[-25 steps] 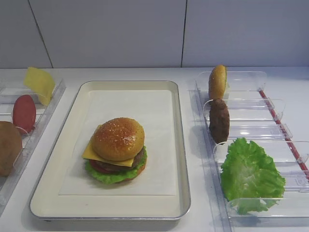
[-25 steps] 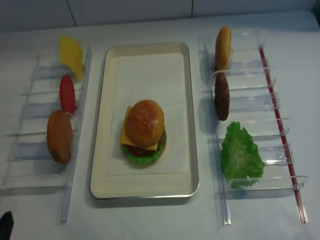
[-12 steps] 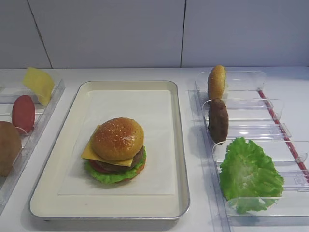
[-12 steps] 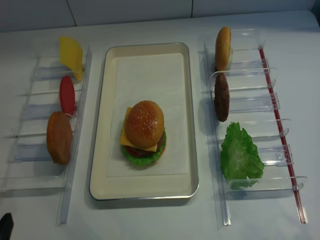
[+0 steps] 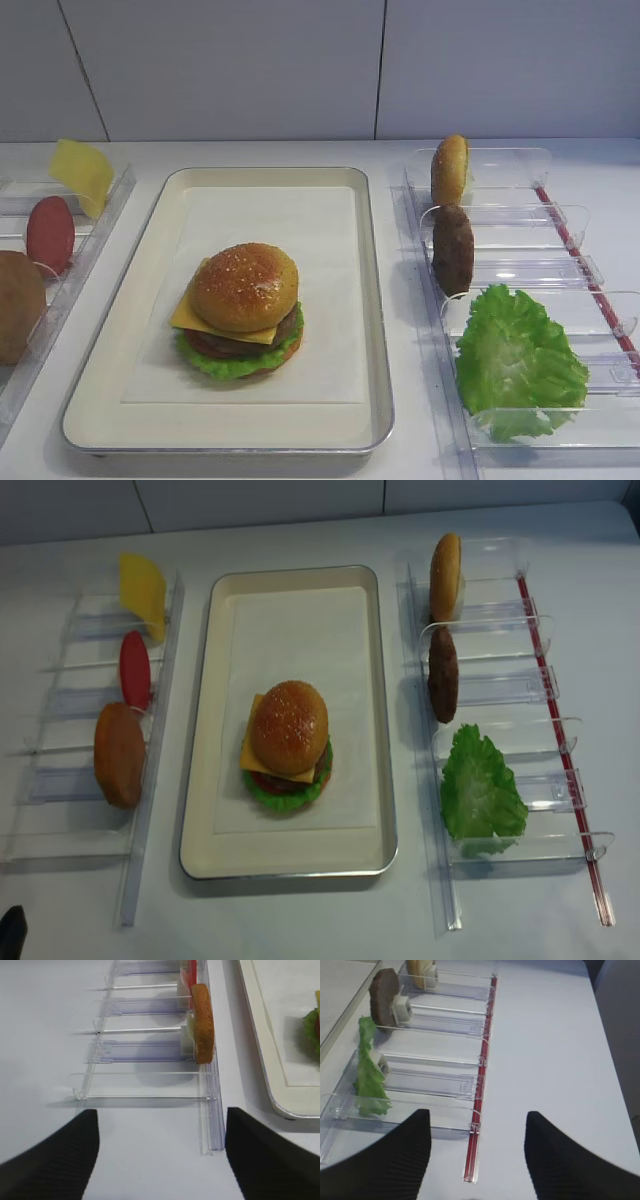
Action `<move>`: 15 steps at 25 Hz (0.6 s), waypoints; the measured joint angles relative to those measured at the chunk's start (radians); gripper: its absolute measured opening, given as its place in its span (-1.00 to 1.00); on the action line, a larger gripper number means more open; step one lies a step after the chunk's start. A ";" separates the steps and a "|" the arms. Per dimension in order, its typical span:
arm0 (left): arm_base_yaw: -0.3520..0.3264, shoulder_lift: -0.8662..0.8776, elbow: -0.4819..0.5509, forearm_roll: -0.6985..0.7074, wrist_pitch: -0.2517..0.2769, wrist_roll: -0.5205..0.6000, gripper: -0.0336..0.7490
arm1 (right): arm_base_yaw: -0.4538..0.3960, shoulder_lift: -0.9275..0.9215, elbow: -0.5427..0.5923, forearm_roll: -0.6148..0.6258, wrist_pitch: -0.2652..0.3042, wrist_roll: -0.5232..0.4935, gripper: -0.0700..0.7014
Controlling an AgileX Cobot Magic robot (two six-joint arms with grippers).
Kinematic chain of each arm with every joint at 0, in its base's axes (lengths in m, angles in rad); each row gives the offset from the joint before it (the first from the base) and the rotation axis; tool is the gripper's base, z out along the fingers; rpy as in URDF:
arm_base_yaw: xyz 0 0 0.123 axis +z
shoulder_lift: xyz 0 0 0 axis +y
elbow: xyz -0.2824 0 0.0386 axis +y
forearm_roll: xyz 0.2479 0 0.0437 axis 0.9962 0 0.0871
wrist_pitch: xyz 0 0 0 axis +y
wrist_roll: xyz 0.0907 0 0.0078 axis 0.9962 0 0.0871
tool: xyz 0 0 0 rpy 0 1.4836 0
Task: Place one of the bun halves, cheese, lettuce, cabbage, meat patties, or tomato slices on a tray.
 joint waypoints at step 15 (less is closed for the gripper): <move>0.000 0.000 0.000 0.000 0.000 0.000 0.39 | -0.047 0.000 0.000 0.000 0.000 0.000 0.30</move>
